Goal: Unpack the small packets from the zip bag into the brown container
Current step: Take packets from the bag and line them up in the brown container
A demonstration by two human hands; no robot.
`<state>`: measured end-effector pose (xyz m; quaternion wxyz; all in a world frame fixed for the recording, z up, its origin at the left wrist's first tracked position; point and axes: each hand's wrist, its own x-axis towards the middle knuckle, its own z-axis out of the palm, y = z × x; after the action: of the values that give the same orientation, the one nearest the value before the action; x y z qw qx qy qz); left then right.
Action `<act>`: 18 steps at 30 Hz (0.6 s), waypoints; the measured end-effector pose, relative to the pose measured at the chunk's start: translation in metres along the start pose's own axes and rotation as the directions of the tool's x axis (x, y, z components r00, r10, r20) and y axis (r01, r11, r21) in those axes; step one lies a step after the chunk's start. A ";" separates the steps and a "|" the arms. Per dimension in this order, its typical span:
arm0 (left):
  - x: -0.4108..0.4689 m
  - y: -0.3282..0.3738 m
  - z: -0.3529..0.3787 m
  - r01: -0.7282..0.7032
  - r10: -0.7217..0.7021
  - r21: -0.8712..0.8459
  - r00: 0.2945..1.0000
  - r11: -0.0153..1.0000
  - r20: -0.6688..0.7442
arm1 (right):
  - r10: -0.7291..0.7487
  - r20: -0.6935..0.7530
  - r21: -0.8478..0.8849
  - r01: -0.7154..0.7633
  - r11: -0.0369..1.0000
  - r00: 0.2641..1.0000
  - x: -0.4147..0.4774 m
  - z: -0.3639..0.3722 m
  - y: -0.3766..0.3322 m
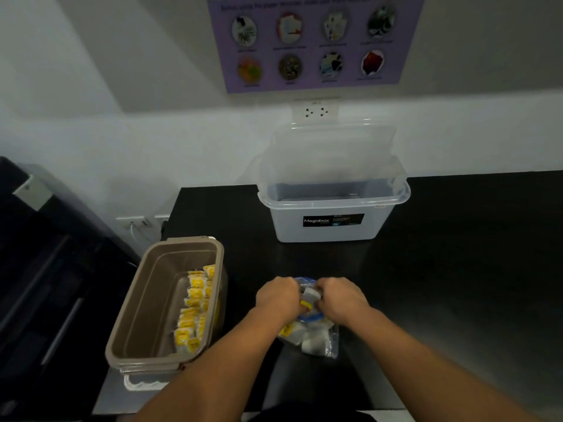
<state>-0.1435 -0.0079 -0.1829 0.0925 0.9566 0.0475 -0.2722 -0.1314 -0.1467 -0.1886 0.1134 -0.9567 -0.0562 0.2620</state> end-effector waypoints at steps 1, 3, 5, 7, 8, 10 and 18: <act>0.000 0.001 0.002 0.023 -0.023 0.006 1.000 1.000 0.006 | -0.003 0.020 -0.020 0.003 1.000 1.000 0.002 0.001 0.000; -0.001 0.003 0.005 0.050 -0.050 0.002 0.999 0.999 -0.009 | -0.008 0.046 -0.040 0.009 0.999 0.999 0.004 0.003 0.001; -0.002 0.004 0.008 0.047 -0.049 -0.052 0.998 0.998 -0.033 | -0.017 0.056 -0.058 0.020 0.998 0.998 0.007 0.005 0.003; -0.004 0.001 0.010 0.027 -0.038 -0.149 0.997 0.988 -0.070 | -0.033 0.052 -0.071 0.036 0.997 0.998 0.010 0.007 0.005; -0.005 -0.001 0.010 0.023 -0.045 -0.219 0.994 0.976 -0.095 | -0.044 0.046 -0.069 0.047 0.996 0.998 0.011 0.006 0.006; -0.008 -0.007 0.011 0.011 -0.077 -0.385 0.985 0.923 -0.156 | -0.064 0.039 -0.051 0.066 0.997 0.997 0.013 0.004 0.009; -0.018 -0.024 -0.004 -0.032 -0.171 -0.627 0.950 0.778 -0.260 | -0.315 -0.024 -0.144 0.308 0.940 0.949 0.019 0.009 0.006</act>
<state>-0.1596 0.0159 -0.1735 0.3853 0.8993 0.1842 -0.0946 -0.1193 -0.1473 -0.2066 0.0881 -0.9472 -0.2222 0.2137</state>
